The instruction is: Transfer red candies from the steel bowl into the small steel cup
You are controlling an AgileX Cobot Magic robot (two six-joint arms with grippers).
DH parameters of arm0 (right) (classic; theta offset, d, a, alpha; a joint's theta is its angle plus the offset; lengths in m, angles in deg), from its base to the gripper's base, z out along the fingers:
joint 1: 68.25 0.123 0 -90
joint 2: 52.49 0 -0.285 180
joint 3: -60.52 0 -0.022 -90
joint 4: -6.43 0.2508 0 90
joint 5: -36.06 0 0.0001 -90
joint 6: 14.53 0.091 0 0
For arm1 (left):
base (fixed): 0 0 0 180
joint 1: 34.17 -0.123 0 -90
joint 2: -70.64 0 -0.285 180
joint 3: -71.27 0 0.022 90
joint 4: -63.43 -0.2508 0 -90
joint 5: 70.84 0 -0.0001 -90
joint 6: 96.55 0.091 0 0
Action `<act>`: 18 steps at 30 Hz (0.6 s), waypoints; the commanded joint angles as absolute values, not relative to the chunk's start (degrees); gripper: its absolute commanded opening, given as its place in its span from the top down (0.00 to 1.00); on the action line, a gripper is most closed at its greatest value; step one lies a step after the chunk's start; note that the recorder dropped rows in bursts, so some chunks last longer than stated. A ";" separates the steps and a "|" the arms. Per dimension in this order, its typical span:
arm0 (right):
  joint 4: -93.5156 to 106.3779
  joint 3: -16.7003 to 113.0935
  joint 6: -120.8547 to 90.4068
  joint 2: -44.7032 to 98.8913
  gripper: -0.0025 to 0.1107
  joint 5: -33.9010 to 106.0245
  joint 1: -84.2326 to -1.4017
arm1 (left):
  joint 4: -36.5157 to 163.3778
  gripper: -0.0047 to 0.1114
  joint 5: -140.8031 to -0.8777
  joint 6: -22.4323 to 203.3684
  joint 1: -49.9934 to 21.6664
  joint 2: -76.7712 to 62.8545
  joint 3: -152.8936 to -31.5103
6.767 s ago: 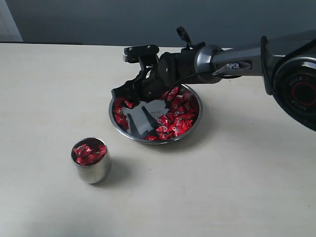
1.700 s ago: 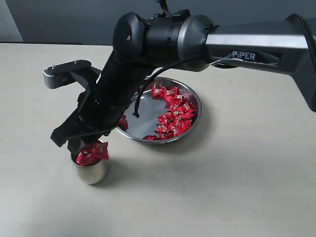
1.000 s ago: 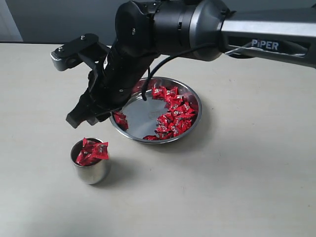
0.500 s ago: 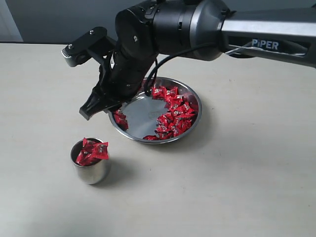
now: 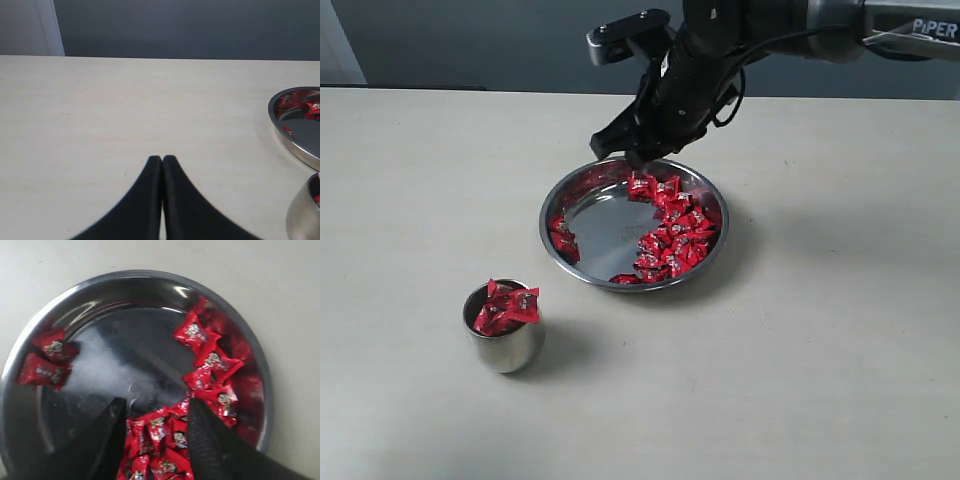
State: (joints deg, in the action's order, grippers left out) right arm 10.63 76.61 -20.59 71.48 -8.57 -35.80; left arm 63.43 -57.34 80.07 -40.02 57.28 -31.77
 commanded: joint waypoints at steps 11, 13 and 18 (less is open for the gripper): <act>11.27 76.58 -22.02 76.93 0.98 -11.55 -39.23 | 63.43 0.96 -57.47 79.95 -39.73 57.55 -31.51; 11.27 76.58 -22.02 78.05 0.98 -11.44 -39.23 | 63.43 0.96 -57.47 79.95 -39.73 57.55 -31.51; 14.82 76.58 -21.77 74.25 0.98 2.44 -39.02 | 63.43 0.96 -57.47 79.95 -39.73 57.55 -31.51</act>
State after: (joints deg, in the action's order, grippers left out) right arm 13.52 76.61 -21.55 77.16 -3.73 -38.98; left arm 63.43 -57.34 80.07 -40.02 57.28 -31.77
